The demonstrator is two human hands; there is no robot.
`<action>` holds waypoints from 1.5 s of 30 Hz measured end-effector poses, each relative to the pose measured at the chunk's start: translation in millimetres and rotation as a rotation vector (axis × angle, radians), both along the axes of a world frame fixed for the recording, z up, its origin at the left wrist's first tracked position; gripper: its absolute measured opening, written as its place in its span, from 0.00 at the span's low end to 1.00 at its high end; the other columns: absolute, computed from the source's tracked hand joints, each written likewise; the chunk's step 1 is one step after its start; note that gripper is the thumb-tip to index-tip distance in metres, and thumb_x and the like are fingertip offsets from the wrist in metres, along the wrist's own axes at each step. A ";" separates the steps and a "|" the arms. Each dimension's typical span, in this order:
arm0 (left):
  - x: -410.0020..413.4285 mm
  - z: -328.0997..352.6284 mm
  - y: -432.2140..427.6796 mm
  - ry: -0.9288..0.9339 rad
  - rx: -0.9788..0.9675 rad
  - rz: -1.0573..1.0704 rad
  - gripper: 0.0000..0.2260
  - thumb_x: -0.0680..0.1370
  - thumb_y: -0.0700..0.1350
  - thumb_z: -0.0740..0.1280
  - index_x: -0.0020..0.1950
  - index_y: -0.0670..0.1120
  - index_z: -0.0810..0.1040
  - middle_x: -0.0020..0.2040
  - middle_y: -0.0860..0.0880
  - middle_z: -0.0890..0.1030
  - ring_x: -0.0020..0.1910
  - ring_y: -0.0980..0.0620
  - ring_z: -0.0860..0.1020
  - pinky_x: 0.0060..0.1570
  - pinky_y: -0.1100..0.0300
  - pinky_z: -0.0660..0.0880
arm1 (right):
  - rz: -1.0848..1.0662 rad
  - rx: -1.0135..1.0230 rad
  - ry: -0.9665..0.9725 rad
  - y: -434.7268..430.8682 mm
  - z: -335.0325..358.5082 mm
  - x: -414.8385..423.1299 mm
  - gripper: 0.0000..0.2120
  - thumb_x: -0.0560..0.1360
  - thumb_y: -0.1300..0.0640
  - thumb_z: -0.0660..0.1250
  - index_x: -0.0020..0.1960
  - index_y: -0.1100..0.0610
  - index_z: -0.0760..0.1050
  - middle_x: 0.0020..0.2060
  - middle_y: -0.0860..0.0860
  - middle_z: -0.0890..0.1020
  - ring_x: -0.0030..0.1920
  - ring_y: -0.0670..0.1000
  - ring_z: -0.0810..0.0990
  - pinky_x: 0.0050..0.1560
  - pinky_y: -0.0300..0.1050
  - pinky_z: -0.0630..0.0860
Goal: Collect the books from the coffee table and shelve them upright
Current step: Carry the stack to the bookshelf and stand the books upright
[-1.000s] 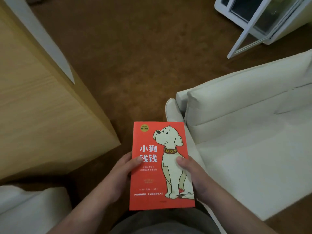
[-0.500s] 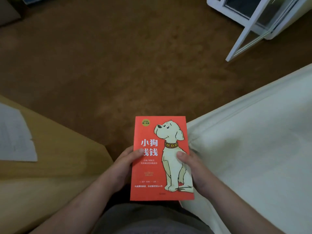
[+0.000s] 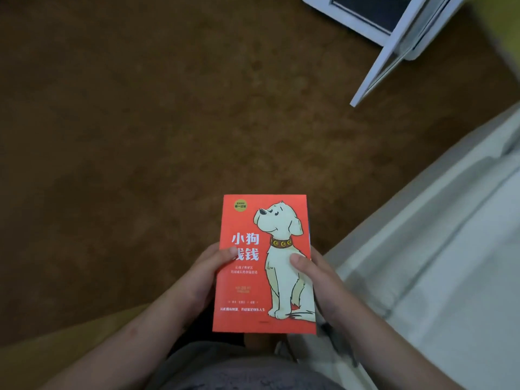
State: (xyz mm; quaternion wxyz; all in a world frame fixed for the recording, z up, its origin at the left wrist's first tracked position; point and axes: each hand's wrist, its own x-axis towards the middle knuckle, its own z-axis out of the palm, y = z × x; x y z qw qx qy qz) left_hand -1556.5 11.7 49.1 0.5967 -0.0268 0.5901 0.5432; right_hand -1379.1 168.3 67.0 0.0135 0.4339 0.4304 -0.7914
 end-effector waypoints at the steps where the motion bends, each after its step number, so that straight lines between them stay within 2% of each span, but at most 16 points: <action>1: -21.7 -1.2 1.5 0.002 0.005 -0.010 0.38 0.63 0.60 0.78 0.67 0.44 0.74 0.55 0.40 0.85 0.53 0.40 0.84 0.52 0.44 0.80 | 0.000 -0.010 -0.014 2.5 -0.3 -20.2 0.26 0.71 0.46 0.71 0.67 0.48 0.73 0.58 0.53 0.86 0.56 0.59 0.86 0.63 0.65 0.78; 3: -61.7 -0.8 1.6 0.002 0.008 -0.024 0.43 0.57 0.63 0.81 0.67 0.46 0.74 0.57 0.41 0.85 0.54 0.40 0.84 0.51 0.45 0.81 | 0.027 -0.014 -0.037 6.8 0.4 -60.5 0.26 0.71 0.44 0.71 0.67 0.47 0.72 0.58 0.52 0.87 0.57 0.58 0.86 0.64 0.66 0.78; 5: -97.5 1.3 -1.2 -0.010 0.031 0.000 0.41 0.57 0.62 0.80 0.65 0.47 0.75 0.55 0.42 0.85 0.53 0.41 0.85 0.49 0.47 0.82 | 0.056 -0.027 -0.052 8.8 1.5 -99.2 0.25 0.74 0.42 0.72 0.67 0.46 0.72 0.57 0.52 0.87 0.57 0.58 0.86 0.64 0.66 0.77; 9: -159.0 -1.0 -11.6 0.039 0.029 0.042 0.45 0.56 0.65 0.81 0.66 0.45 0.75 0.58 0.40 0.84 0.57 0.37 0.83 0.62 0.37 0.75 | 0.140 -0.043 -0.060 11.3 1.6 -171.2 0.27 0.73 0.42 0.73 0.69 0.46 0.71 0.58 0.51 0.86 0.58 0.58 0.86 0.65 0.66 0.77; 11: -183.8 -4.2 -18.4 0.026 0.026 0.096 0.45 0.57 0.64 0.81 0.68 0.44 0.74 0.60 0.38 0.83 0.59 0.36 0.81 0.64 0.35 0.73 | 0.190 -0.043 -0.059 12.8 2.9 -205.1 0.28 0.71 0.43 0.72 0.69 0.46 0.71 0.57 0.51 0.87 0.57 0.56 0.86 0.63 0.64 0.78; 13: -204.6 -4.9 -24.4 -0.004 0.015 0.161 0.46 0.57 0.63 0.82 0.69 0.44 0.73 0.61 0.38 0.82 0.60 0.35 0.81 0.65 0.33 0.72 | 0.237 -0.048 -0.059 15.0 5.2 -237.4 0.29 0.69 0.43 0.71 0.69 0.46 0.71 0.56 0.50 0.87 0.56 0.56 0.87 0.63 0.62 0.79; 16: -234.4 -7.1 -30.8 -0.038 0.009 0.267 0.47 0.56 0.61 0.83 0.70 0.45 0.72 0.61 0.38 0.82 0.60 0.35 0.81 0.63 0.33 0.73 | 0.327 -0.043 -0.063 21.2 6.4 -284.9 0.29 0.72 0.43 0.75 0.70 0.47 0.71 0.57 0.51 0.87 0.56 0.56 0.86 0.63 0.63 0.79; 20: -274.0 -7.7 -31.7 -0.039 0.011 0.411 0.48 0.55 0.61 0.83 0.69 0.46 0.72 0.61 0.38 0.82 0.60 0.35 0.81 0.64 0.32 0.72 | 0.463 -0.032 -0.056 38.3 5.7 -357.9 0.29 0.69 0.44 0.72 0.69 0.47 0.71 0.56 0.51 0.87 0.55 0.56 0.87 0.60 0.60 0.81; 23: -304.5 -5.5 -26.3 -0.019 0.000 0.559 0.49 0.55 0.61 0.84 0.70 0.44 0.71 0.61 0.37 0.82 0.60 0.33 0.80 0.64 0.31 0.71 | 0.574 -0.033 -0.036 52.3 5.7 -417.5 0.33 0.67 0.44 0.75 0.69 0.48 0.71 0.57 0.52 0.87 0.57 0.57 0.86 0.63 0.63 0.78; 26: -334.2 -1.0 -20.1 -0.014 -0.002 0.707 0.46 0.58 0.59 0.83 0.70 0.43 0.71 0.61 0.36 0.81 0.59 0.34 0.80 0.64 0.32 0.72 | 0.683 -0.032 -0.008 61.9 8.3 -477.0 0.36 0.64 0.43 0.76 0.70 0.50 0.72 0.59 0.54 0.86 0.58 0.59 0.85 0.65 0.64 0.77; 29: -356.7 -0.3 -21.5 -0.006 0.020 0.812 0.45 0.60 0.60 0.82 0.71 0.43 0.71 0.62 0.35 0.80 0.61 0.32 0.79 0.64 0.31 0.71 | 0.817 -0.015 0.020 64.7 9.5 -532.0 0.27 0.72 0.49 0.75 0.68 0.51 0.73 0.57 0.53 0.86 0.56 0.57 0.86 0.54 0.52 0.84; 31: -368.4 0.4 -26.2 -0.008 0.028 0.895 0.45 0.60 0.61 0.82 0.71 0.43 0.71 0.63 0.35 0.80 0.62 0.32 0.78 0.65 0.30 0.70 | 0.912 -0.008 0.019 59.2 13.3 -565.8 0.26 0.73 0.49 0.74 0.68 0.51 0.73 0.56 0.52 0.87 0.54 0.55 0.87 0.47 0.46 0.85; 37: -392.7 -1.1 -68.3 -0.030 0.046 1.153 0.45 0.59 0.61 0.82 0.70 0.42 0.72 0.62 0.36 0.81 0.61 0.32 0.79 0.64 0.32 0.71 | 1.214 0.009 -0.019 3.9 18.7 -653.6 0.26 0.72 0.46 0.70 0.68 0.51 0.72 0.56 0.51 0.87 0.54 0.55 0.87 0.53 0.51 0.84; 39: -400.6 -2.1 -90.6 -0.033 0.055 1.252 0.46 0.59 0.61 0.82 0.70 0.41 0.72 0.62 0.35 0.81 0.61 0.32 0.79 0.64 0.33 0.73 | 1.312 0.015 -0.017 -26.7 18.1 -681.6 0.27 0.71 0.46 0.68 0.68 0.51 0.72 0.55 0.51 0.87 0.54 0.55 0.87 0.52 0.50 0.84; 42: -414.5 -4.7 -125.8 -0.033 0.086 1.369 0.40 0.63 0.56 0.79 0.70 0.39 0.72 0.62 0.33 0.80 0.59 0.32 0.79 0.60 0.36 0.76 | 1.433 0.023 -0.010 -77.7 14.1 -719.9 0.26 0.71 0.46 0.69 0.67 0.51 0.72 0.54 0.50 0.88 0.52 0.54 0.88 0.47 0.46 0.85; 45: -430.6 -8.1 -174.3 -0.050 0.108 1.508 0.38 0.63 0.53 0.77 0.69 0.39 0.72 0.62 0.32 0.80 0.55 0.34 0.80 0.56 0.39 0.79 | 1.531 0.014 -0.004 -142.2 7.0 -755.8 0.26 0.75 0.46 0.72 0.70 0.52 0.72 0.57 0.52 0.87 0.55 0.56 0.87 0.50 0.49 0.85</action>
